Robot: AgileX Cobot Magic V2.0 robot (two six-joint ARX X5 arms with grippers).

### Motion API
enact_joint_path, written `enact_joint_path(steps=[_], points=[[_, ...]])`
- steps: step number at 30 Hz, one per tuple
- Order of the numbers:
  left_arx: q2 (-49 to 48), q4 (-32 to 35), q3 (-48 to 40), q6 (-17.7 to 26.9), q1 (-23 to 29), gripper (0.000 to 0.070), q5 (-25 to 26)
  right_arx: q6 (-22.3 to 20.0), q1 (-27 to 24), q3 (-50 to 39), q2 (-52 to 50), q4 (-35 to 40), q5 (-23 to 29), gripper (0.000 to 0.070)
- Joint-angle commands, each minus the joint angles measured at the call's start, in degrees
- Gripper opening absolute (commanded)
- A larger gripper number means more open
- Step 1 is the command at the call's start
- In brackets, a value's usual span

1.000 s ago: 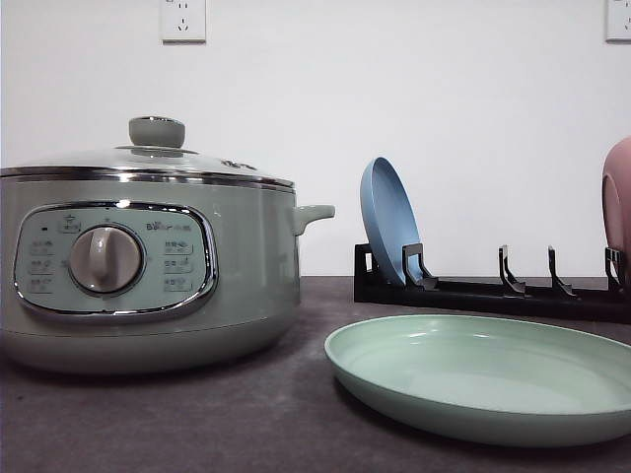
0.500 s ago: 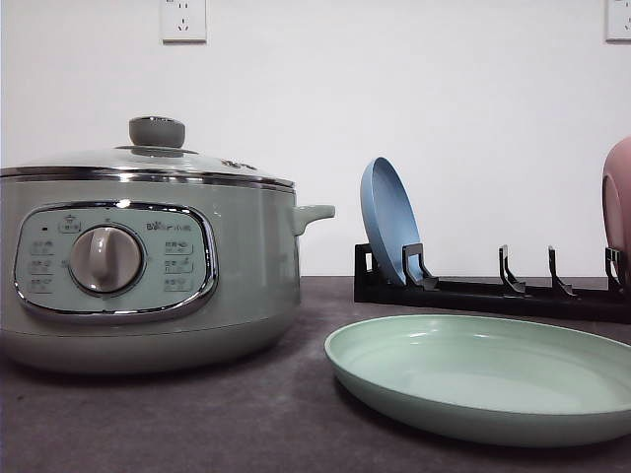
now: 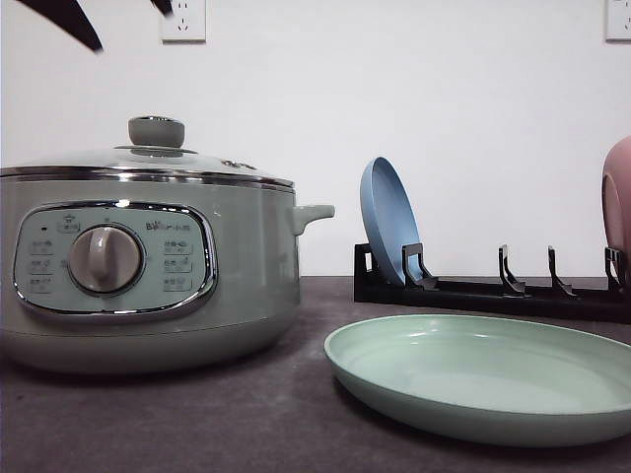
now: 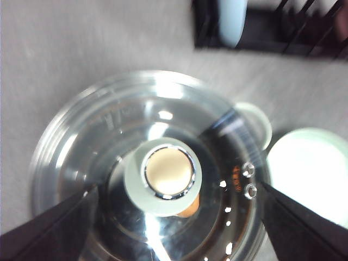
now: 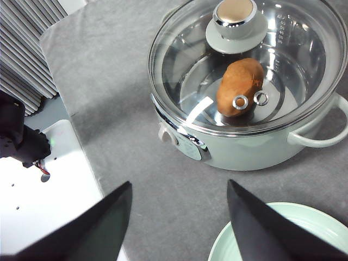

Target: Transfer potato from steamer to green plate

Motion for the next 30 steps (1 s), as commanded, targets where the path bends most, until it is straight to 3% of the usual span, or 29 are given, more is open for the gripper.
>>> enact_joint_path(steps=[1,14,26,30], points=[[2.06,0.20,1.57,0.68,-0.78,0.0591,-1.02,-0.46,0.35,0.96,0.50,0.03,-0.11,0.0345],[10.44,0.67,1.57,0.66,-3.66,0.0590,-5.95,-0.48,0.35,0.96,0.50,-0.63,-0.09,0.0345],[12.86,0.49,1.57,0.62,-3.81,0.0579,-6.03,-0.51,0.35,0.96,0.50,-0.61,0.28,0.0345],[12.86,0.85,1.57,0.61,-4.35,0.0506,-6.04,-0.51,0.35,0.96,0.50,-0.63,0.31,0.0345]])
